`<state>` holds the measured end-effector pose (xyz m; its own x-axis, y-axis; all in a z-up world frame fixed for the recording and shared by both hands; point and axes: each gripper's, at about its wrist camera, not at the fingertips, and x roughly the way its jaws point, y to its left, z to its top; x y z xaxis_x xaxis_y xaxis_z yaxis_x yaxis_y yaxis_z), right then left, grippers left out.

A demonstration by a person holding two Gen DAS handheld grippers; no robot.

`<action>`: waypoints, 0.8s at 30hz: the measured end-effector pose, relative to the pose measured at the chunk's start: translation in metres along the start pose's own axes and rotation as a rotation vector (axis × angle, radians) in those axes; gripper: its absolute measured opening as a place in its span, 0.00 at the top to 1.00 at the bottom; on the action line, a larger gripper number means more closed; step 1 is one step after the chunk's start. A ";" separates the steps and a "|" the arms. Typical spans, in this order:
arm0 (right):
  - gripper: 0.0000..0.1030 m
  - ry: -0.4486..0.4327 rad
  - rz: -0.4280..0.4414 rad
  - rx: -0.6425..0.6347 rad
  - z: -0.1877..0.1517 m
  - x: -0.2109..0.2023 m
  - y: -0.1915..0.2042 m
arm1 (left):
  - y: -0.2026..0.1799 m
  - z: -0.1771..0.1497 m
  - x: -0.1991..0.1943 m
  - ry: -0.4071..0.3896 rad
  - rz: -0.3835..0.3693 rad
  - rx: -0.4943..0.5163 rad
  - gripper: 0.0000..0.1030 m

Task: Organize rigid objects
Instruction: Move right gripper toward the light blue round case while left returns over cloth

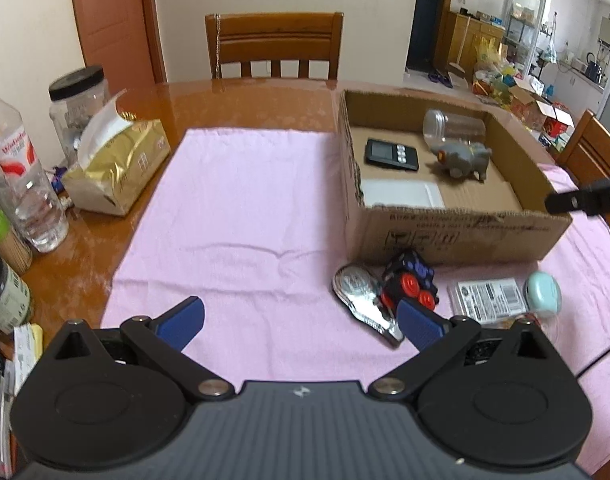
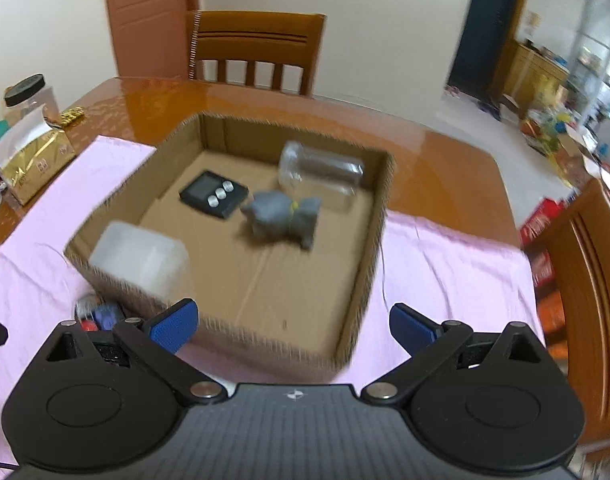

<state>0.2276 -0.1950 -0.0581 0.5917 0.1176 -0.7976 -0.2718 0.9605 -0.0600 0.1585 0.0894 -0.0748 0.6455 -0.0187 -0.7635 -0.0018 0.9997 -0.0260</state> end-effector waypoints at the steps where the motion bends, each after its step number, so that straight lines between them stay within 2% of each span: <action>1: 0.00 0.005 -0.011 0.018 -0.008 0.001 -0.001 | -0.001 -0.002 0.002 0.008 -0.001 0.000 0.01; 8: 0.00 0.099 -0.028 0.174 -0.054 0.029 -0.014 | -0.009 -0.014 0.017 0.046 -0.014 0.004 0.01; 15: 0.00 0.161 -0.035 0.190 -0.062 0.053 -0.014 | -0.011 -0.019 0.027 0.081 -0.036 0.015 0.01; 19: 0.00 0.196 -0.045 0.205 -0.070 0.062 -0.016 | -0.012 -0.017 0.034 0.085 -0.064 0.063 0.01; 24: 0.00 0.244 -0.072 0.203 -0.081 0.068 -0.025 | -0.019 -0.014 0.047 0.112 -0.118 0.176 0.01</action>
<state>0.2129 -0.2314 -0.1598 0.3976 0.0068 -0.9175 -0.0639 0.9977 -0.0203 0.1778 0.0693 -0.1194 0.5448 -0.1272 -0.8289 0.2076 0.9781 -0.0137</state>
